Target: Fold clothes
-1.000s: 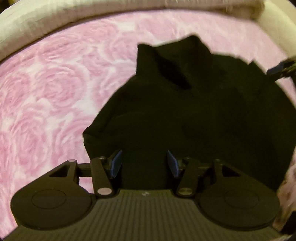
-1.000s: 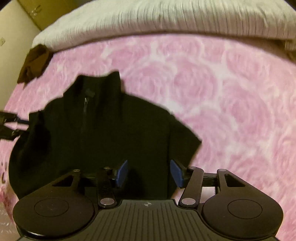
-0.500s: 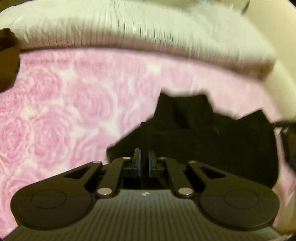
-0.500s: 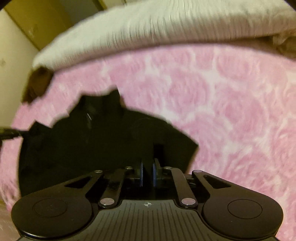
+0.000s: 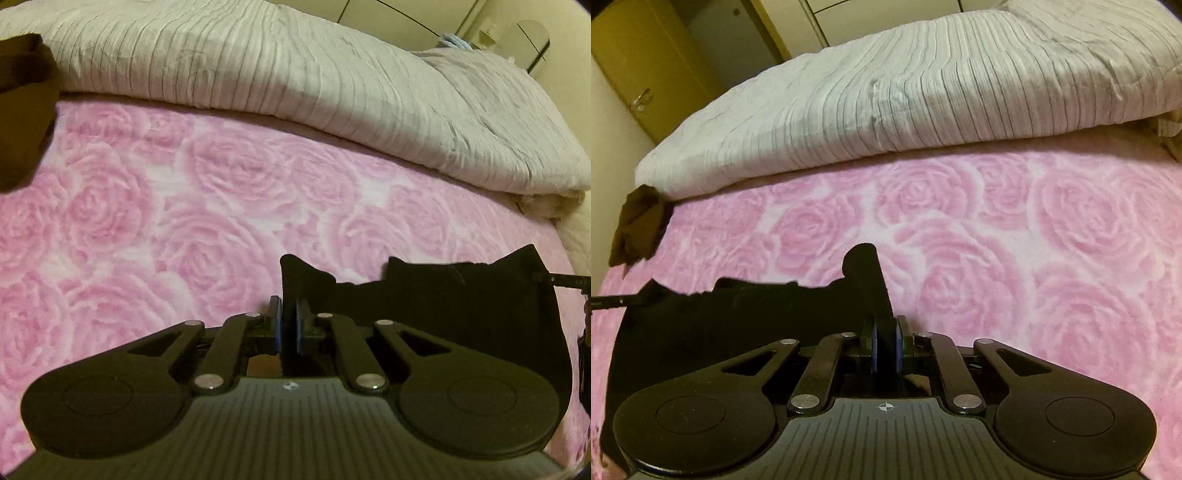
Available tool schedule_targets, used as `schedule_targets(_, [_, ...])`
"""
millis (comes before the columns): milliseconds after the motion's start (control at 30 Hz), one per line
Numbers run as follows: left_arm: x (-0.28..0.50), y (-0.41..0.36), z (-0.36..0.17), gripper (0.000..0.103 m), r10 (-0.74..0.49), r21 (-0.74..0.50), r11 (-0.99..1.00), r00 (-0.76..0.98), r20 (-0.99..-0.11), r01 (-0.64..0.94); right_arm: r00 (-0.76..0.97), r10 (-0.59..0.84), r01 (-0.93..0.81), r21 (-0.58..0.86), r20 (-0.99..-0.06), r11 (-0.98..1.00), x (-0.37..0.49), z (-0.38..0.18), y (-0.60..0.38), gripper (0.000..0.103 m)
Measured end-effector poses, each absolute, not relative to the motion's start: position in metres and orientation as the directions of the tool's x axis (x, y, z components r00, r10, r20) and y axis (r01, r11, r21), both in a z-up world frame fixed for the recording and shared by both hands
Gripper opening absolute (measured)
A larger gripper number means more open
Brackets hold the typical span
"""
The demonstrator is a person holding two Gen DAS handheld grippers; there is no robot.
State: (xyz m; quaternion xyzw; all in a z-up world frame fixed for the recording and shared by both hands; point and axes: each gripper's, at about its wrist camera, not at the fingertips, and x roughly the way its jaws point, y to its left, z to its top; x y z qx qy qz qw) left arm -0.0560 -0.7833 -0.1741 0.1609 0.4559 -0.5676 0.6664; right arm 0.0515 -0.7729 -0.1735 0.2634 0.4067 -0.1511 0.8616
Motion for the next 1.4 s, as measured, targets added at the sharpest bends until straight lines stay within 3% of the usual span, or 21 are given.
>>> schedule_targets(200, [-0.047, -0.785, -0.177, 0.005, -0.619, -0.306, 0.319, -0.047, -0.784, 0.897, 0.655, -0.067, 0.479, 0.345, -0.753, 0.807, 0.051, -0.165, -0.782, 0.007])
schedule_targets(400, [-0.053, -0.799, -0.209, 0.008, -0.549, -0.221, 0.363, 0.017, -0.835, 0.905, 0.598, -0.097, 0.521, 0.293, -0.796, 0.801, 0.064, -0.201, -0.782, 0.009])
schedule_targets(500, [-0.054, -0.789, -0.209, 0.014, -0.522, -0.158, 0.398, 0.081, -0.849, 0.904, 0.548, -0.190, 0.591, 0.216, -0.814, 0.777, 0.058, -0.205, -0.777, 0.041])
schedule_targets(533, [-0.052, -0.781, -0.205, 0.017, -0.517, -0.149, 0.409, 0.094, -0.851, 0.900, 0.547, -0.211, 0.598, 0.201, -0.810, 0.776, 0.053, -0.200, -0.773, 0.043])
schedule_targets(733, [-0.052, -0.698, -0.168, 0.030, -0.529, -0.245, 0.438, 0.028, -0.848, 0.865, 0.558, -0.195, 0.548, 0.182, -0.806, 0.817, 0.009, -0.165, -0.728, 0.044])
schedule_targets(967, [-0.107, -0.600, -0.158, 0.035, -0.470, -0.354, 0.305, -0.184, -0.863, 0.884, 0.519, -0.150, 0.584, 0.221, -0.842, 0.781, -0.052, -0.151, -0.657, 0.044])
schedule_targets(1100, [-0.142, -0.585, -0.176, 0.032, -0.428, -0.318, 0.218, -0.203, -0.881, 0.923, 0.472, -0.114, 0.611, 0.231, -0.874, 0.757, -0.075, -0.158, -0.627, 0.044])
schedule_targets(1133, [-0.145, -0.585, -0.179, 0.016, -0.426, -0.313, 0.204, -0.204, -0.881, 0.928, 0.466, -0.105, 0.614, 0.236, -0.879, 0.753, -0.079, -0.161, -0.625, 0.044])
schedule_targets(1200, [-0.142, -0.582, -0.183, 0.008, -0.436, -0.320, 0.204, -0.207, -0.876, 0.925, 0.456, -0.086, 0.620, 0.247, -0.886, 0.744, -0.085, -0.166, -0.622, 0.044])
schedule_targets(1233, [-0.135, -0.577, -0.182, 0.007, -0.451, -0.331, 0.217, -0.206, -0.869, 0.918, 0.451, -0.078, 0.627, 0.253, -0.889, 0.737, -0.087, -0.168, -0.624, 0.044])
schedule_targets(1267, [-0.127, -0.573, -0.182, 0.006, -0.459, -0.332, 0.234, -0.197, -0.866, 0.914, 0.439, -0.085, 0.641, 0.246, -0.894, 0.727, -0.088, -0.169, -0.628, 0.030])
schedule_targets(1300, [-0.118, -0.567, -0.183, 0.006, -0.458, -0.325, 0.252, -0.184, -0.870, 0.911, 0.423, -0.095, 0.657, 0.234, -0.901, 0.716, -0.089, -0.170, -0.632, 0.000])
schedule_targets(1400, [-0.112, -0.558, -0.188, 0.007, -0.426, -0.308, 0.247, -0.183, -0.886, 0.919, 0.370, -0.124, 0.713, 0.196, -0.921, 0.674, -0.095, -0.174, -0.651, 0.000])
